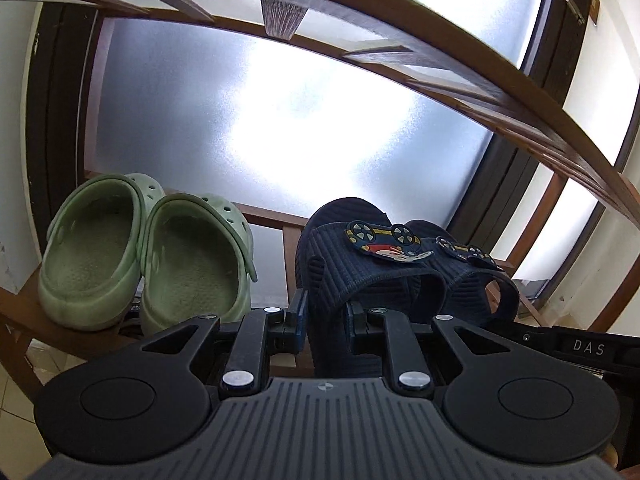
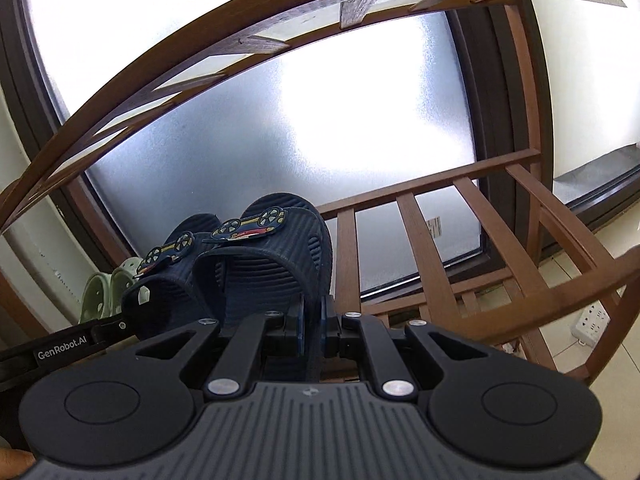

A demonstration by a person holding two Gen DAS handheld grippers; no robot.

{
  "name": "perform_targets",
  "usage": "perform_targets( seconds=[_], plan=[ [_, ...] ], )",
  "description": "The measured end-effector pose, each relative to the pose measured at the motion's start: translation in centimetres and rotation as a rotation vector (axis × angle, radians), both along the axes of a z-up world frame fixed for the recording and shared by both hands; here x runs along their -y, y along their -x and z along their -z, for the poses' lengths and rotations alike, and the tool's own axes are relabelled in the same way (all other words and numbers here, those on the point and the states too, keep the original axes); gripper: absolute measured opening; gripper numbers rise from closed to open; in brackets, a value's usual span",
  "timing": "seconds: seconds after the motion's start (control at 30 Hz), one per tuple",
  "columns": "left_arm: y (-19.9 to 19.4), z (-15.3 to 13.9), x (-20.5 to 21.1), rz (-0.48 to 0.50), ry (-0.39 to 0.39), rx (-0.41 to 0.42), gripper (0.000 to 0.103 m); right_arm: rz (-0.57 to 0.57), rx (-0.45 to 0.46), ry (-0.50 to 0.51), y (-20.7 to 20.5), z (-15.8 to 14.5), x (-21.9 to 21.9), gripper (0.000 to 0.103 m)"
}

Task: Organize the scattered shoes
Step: 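Lower the navy blue slides onto the top shelf beside the clogs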

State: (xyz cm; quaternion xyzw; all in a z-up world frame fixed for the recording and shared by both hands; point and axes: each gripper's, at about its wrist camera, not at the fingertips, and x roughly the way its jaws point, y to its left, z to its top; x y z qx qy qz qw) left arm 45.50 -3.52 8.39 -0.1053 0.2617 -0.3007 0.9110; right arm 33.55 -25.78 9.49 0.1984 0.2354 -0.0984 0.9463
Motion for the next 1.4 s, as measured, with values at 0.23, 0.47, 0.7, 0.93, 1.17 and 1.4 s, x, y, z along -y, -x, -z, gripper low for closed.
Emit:
perform_targets(
  seconds=[0.23,0.47,0.7,0.93,1.17,1.4],
  plan=[
    [-2.6,1.0,2.0,-0.048,0.035,0.031,0.018,0.025,0.035,0.014,-3.2,1.2,1.2,0.009],
    [-4.6,2.3,3.1,-0.061,0.043,0.014,0.016,0.026,0.029,0.008,-5.1,3.6,2.0,0.008],
    [-4.2,2.3,3.9,-0.062,0.001,0.064,0.019,0.018,0.04,0.024,-5.3,3.8,1.8,0.013],
    [-2.8,2.1,3.3,-0.018,0.002,0.061,0.041,0.018,0.043,0.065,-3.0,3.0,1.2,0.04],
    [-0.3,2.0,3.0,0.032,-0.035,0.07,0.065,0.009,0.016,0.056,0.3,3.0,1.2,0.044],
    [1.3,1.9,2.1,0.032,-0.045,0.076,0.073,0.006,0.0,0.048,2.9,3.0,0.8,0.051]
  ],
)
